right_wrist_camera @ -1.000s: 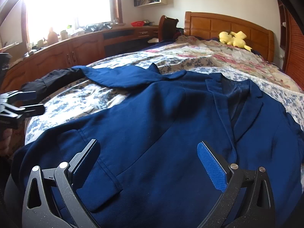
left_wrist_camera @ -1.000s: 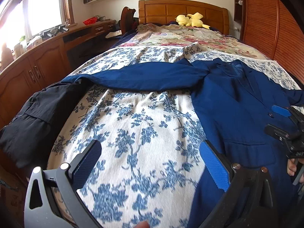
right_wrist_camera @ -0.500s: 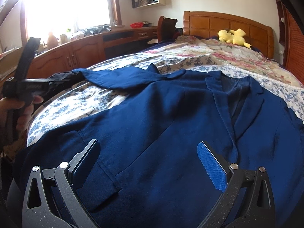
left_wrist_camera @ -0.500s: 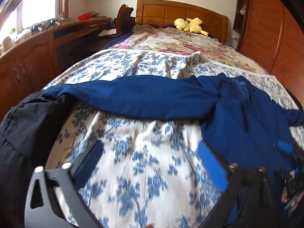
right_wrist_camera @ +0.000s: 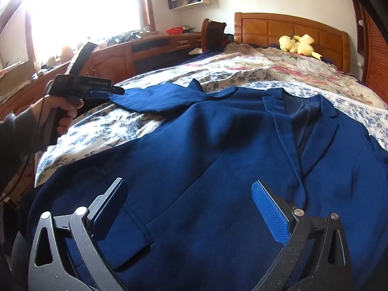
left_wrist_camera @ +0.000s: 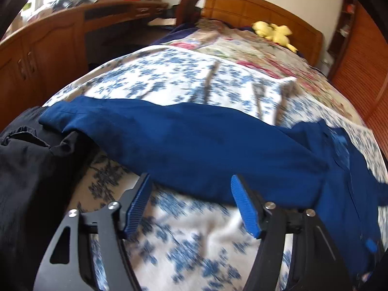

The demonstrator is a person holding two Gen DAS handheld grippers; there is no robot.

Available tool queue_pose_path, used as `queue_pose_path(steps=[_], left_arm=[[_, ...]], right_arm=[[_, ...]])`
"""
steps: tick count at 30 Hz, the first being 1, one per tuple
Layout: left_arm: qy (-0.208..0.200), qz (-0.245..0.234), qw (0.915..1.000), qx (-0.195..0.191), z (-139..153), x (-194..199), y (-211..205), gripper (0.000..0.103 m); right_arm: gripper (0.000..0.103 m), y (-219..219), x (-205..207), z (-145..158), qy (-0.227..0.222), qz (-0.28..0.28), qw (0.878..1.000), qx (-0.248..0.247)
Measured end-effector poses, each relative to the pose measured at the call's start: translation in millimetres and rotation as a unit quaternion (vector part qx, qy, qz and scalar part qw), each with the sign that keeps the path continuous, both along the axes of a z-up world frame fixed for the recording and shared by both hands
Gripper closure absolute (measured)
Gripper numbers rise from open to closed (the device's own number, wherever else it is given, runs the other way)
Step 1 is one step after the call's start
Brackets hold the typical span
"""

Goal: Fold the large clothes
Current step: 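Fold the held sleeve across the jacket front with the left tool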

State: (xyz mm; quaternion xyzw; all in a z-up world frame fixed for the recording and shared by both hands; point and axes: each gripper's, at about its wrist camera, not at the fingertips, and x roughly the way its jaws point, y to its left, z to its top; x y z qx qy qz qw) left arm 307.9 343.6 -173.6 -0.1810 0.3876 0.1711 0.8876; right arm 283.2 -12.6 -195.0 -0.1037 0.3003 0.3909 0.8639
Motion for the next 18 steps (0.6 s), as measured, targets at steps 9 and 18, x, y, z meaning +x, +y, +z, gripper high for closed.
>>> queue_pose_path(steps=[9,18], left_arm=[[0.013,0.061,0.9973,-0.039,-20,7,42,0.039],[0.022,0.067,0.9972,-0.023,-24,19,45,0.102]], right_arm=[[0.000,0,-1,-1,0.000,0.002,1.000,-0.002],[0.000,1,-1,-1,0.000,0.002,1.000,-0.001]])
